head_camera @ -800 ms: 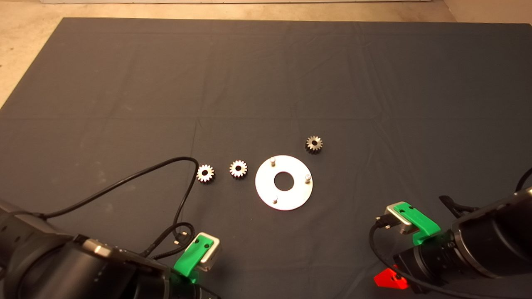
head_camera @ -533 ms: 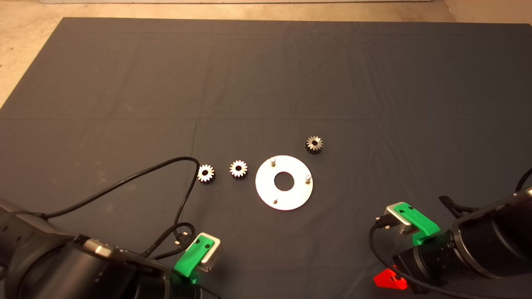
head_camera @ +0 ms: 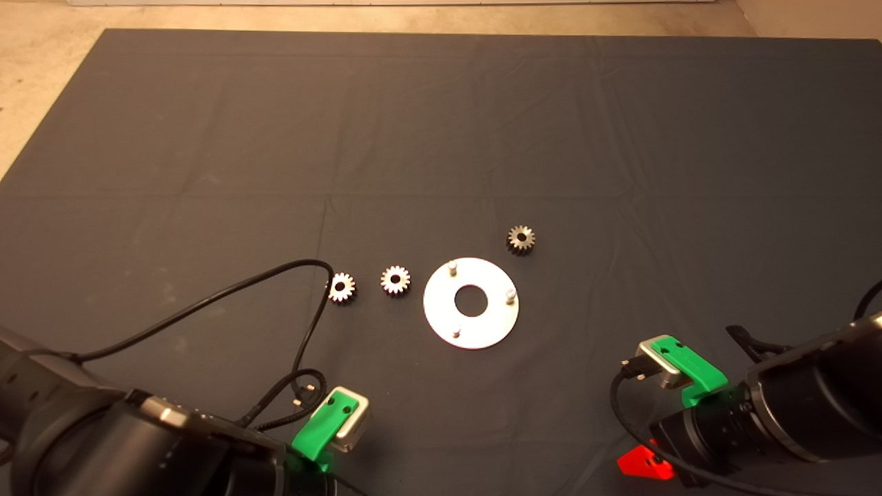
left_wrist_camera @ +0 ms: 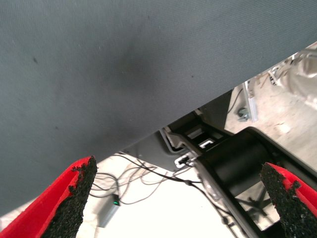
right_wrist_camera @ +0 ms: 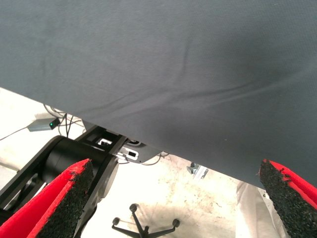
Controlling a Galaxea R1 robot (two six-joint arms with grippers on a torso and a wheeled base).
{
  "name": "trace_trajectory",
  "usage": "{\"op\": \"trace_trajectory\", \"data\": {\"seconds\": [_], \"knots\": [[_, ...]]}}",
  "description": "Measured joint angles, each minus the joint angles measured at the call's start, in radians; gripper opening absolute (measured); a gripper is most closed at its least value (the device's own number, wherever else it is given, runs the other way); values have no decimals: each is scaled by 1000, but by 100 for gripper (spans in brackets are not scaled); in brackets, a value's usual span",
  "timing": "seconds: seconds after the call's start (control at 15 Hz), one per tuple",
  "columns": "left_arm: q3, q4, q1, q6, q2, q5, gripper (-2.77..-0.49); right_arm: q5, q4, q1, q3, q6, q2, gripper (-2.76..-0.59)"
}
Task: Install three planetary gears onto the carrier pins
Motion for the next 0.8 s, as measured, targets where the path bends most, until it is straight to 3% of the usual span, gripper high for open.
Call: {"op": "trace_trajectory", "data": {"seconds": [0.13,0.27,0.47,0.8], "knots": [[0,-14,-31,64,-4,0,-89,1,-1,0,0,0,6,-86],[0,-51,-65,150,-22,0,-89,0,-2,0,0,0,14,-86],[-1,-92,-121,242,-48,0,-89,0,-3,0,0,0,24,-86],[-95,-125,-147,434,-56,0,-89,0,-4,-3,0,0,25,-86]]}}
